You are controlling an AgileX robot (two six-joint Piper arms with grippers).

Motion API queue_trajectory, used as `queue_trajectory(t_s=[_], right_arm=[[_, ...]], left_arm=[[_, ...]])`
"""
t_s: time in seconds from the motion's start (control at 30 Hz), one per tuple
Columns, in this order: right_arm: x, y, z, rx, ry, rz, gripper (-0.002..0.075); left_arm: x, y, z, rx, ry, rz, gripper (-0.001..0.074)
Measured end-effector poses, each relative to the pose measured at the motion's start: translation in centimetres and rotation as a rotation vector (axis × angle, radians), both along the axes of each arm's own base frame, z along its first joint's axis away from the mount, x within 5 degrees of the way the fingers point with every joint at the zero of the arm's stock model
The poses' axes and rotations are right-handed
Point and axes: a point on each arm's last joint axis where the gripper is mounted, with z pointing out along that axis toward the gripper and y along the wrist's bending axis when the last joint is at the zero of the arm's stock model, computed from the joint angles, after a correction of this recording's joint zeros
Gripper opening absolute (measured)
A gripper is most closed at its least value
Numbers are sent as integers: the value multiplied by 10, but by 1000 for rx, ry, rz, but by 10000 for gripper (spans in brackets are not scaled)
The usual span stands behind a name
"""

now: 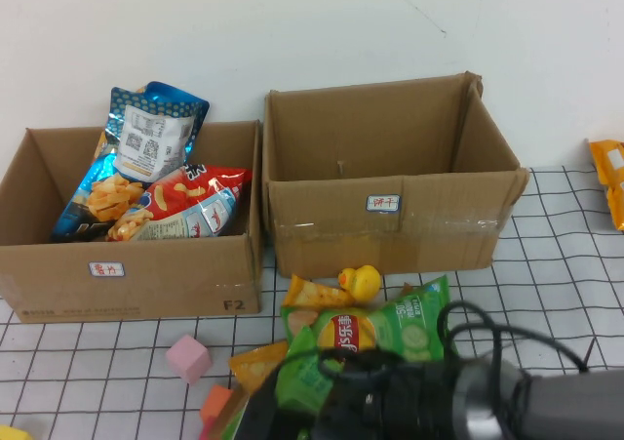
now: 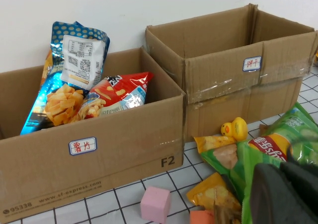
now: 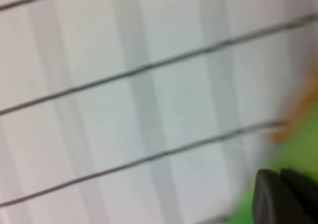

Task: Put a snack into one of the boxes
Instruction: Pick up the biscuit

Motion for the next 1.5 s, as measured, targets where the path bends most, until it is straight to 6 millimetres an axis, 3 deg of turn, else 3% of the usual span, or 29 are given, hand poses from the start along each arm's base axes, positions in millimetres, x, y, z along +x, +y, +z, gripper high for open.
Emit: queue_trajectory(t_s=[0.1, 0.3, 0.43, 0.53, 0.73, 1.03, 1.13, 1.5], right_arm=[[23, -5, 9, -19, -69, -90, 57], [77, -23, 32, 9, -134, -255, 267], [95, -26, 49, 16, -149, -297, 332], [93, -19, 59, 34, -111, -268, 343], [66, 9, 61, 122, 13, -113, 365], [64, 19, 17, 62, 84, -78, 590], [64, 21, 5, 57, 94, -78, 606], [64, 30, -9, 57, 37, 16, 611]], left_arm=[[0, 0, 0, 0, 0, 0, -1], [0, 0, 0, 4, -2, -1, -1], [0, 0, 0, 4, -2, -1, -1], [0, 0, 0, 4, -2, -1, -1], [0, 0, 0, 12, -2, 3, -1], [0, 1, -1, 26, -2, 8, -1], [0, 1, -1, 26, -2, 9, -1], [0, 2, -1, 34, -3, 12, -1]])
